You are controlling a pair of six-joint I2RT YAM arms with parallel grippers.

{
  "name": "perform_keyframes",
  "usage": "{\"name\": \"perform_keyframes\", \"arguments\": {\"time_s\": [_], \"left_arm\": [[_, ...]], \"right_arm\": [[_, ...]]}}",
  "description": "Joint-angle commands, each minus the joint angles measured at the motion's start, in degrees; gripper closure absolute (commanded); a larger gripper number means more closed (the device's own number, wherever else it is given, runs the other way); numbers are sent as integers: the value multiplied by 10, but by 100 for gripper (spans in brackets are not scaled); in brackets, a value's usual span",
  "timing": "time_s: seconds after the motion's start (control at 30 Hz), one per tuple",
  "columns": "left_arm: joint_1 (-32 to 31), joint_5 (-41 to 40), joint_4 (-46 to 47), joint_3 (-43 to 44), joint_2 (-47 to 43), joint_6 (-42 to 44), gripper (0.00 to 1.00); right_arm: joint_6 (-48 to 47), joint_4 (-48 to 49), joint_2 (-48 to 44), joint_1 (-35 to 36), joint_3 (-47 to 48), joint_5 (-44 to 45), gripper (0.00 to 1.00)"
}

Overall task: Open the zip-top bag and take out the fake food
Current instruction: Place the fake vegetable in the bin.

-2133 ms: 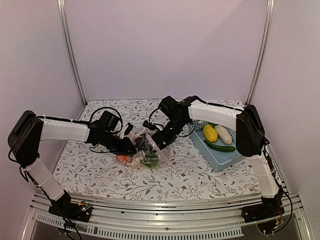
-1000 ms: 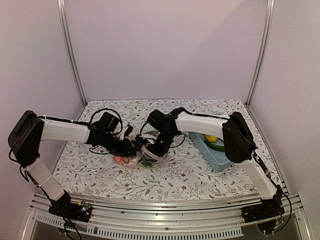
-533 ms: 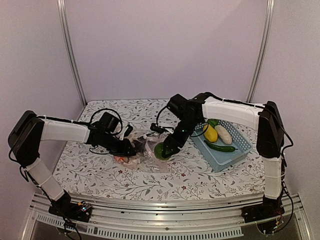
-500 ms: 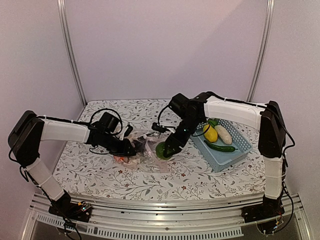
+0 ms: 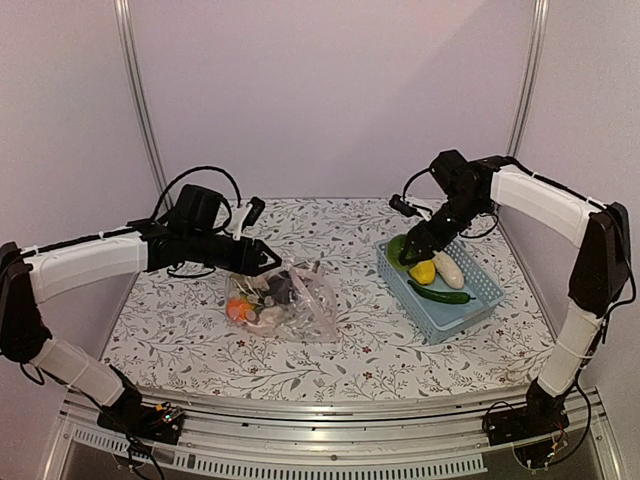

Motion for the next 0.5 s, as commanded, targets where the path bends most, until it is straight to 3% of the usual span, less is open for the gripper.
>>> {"name": "perform_keyframes", "arguments": {"time_s": [0.0, 0.27, 0.47], "left_arm": [[-8, -70, -81, 93, -19, 75, 50], [-25, -142, -110, 200, 50, 152, 47], [-2, -115, -32, 122, 36, 129, 49]], "right_arm": [[11, -19, -17, -71, -22, 52, 56], [-11, -39, 21, -97, -32, 112, 54], [14, -46, 121, -93, 80, 120, 54]]}}
